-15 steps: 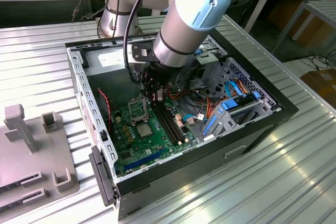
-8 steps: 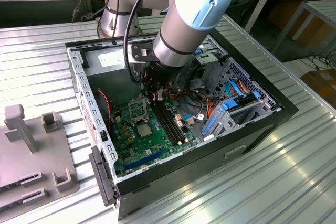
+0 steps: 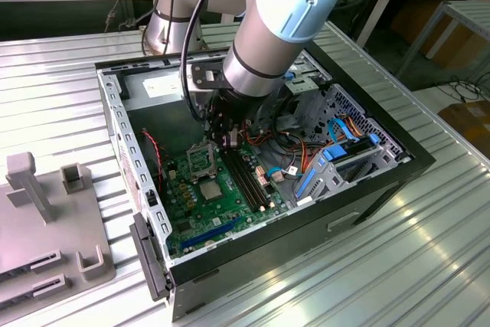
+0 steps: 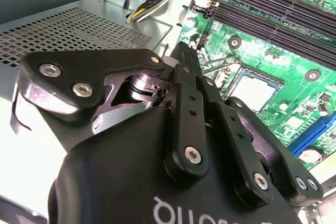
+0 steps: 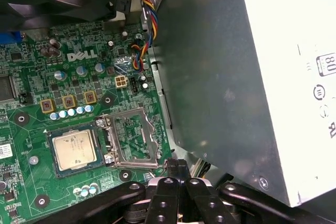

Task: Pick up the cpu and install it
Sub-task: 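Install the first cpu locking lever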

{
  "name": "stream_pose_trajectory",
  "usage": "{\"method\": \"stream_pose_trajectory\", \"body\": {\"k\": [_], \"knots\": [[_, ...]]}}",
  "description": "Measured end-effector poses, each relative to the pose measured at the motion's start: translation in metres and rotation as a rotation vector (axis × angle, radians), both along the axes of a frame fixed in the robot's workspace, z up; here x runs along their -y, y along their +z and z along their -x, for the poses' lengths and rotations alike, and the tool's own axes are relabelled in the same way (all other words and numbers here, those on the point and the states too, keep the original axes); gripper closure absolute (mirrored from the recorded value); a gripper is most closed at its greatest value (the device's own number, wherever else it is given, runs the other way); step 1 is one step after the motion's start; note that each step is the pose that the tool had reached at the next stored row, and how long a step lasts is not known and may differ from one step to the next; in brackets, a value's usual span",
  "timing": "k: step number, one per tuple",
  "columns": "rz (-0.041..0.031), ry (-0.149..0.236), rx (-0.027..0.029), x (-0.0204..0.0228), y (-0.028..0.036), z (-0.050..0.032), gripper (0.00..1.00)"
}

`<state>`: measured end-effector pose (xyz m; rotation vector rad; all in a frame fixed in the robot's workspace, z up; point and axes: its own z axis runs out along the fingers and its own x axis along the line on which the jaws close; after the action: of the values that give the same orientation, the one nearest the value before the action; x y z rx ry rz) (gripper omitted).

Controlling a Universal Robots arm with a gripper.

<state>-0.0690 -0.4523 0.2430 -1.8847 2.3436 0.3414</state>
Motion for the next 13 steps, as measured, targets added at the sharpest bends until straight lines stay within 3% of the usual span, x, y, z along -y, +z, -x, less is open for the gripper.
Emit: {"method": "stream_pose_trajectory", "body": {"k": [13], "knots": [[0.0041, 0.022, 0.0, 0.0, 0.0029, 0.0006, 0.89]]}}
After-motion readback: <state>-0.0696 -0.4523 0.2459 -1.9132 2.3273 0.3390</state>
